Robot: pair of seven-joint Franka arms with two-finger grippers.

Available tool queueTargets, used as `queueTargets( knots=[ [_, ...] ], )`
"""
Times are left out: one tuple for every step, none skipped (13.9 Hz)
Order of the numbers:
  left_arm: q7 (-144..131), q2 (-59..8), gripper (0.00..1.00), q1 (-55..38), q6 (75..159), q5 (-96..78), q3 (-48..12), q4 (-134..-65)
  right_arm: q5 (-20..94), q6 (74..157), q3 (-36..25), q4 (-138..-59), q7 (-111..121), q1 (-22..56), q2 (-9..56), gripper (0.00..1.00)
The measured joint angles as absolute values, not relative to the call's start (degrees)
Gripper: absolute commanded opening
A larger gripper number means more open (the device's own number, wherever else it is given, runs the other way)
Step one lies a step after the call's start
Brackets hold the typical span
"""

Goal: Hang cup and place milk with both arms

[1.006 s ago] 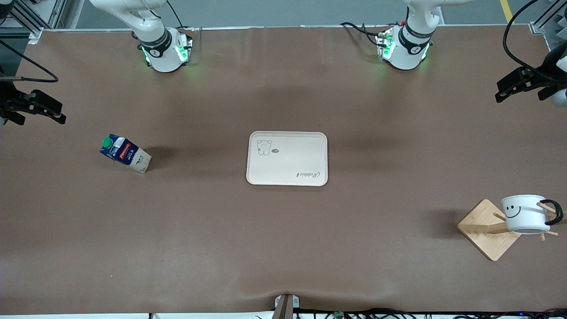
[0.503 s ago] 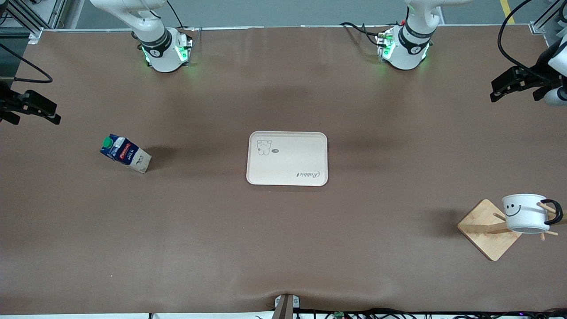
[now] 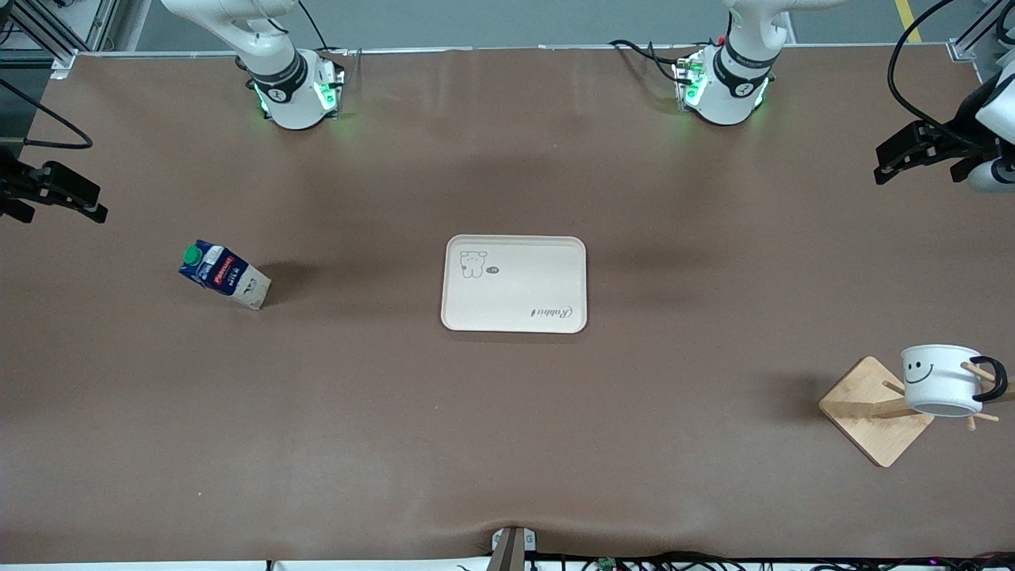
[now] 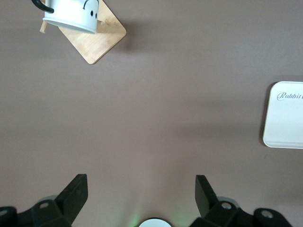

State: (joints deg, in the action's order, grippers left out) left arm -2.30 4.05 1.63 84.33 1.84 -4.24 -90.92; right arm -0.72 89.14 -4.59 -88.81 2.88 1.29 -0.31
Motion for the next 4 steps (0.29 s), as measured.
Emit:
queueTargets(
  knots=[
    [-2.30,4.01,1.00,1.61,84.33,1.84,-4.24,-90.91,-0.72,89.14,-4.59,-88.81,2.88,1.26,-0.30,1.00],
    [-2.45,3.99,1.00,1.59,84.33,1.84,-4.24,-90.88,-0.72,89.14,-4.59,-88.81,2.88,1.25,-0.27,1.00],
    [-3.04,3.97,1.00,1.58,84.33,1.84,-4.25,-90.86,-0.72,89.14,-4.59,-88.81,2.87,1.25,-0.22,1.00],
    [-4.16,3.94,1.00,1.56,84.33,1.84,-4.27,-90.81,-0.70,89.14,-4.59,-88.81,2.87,1.25,-0.16,1.00]
  ],
)
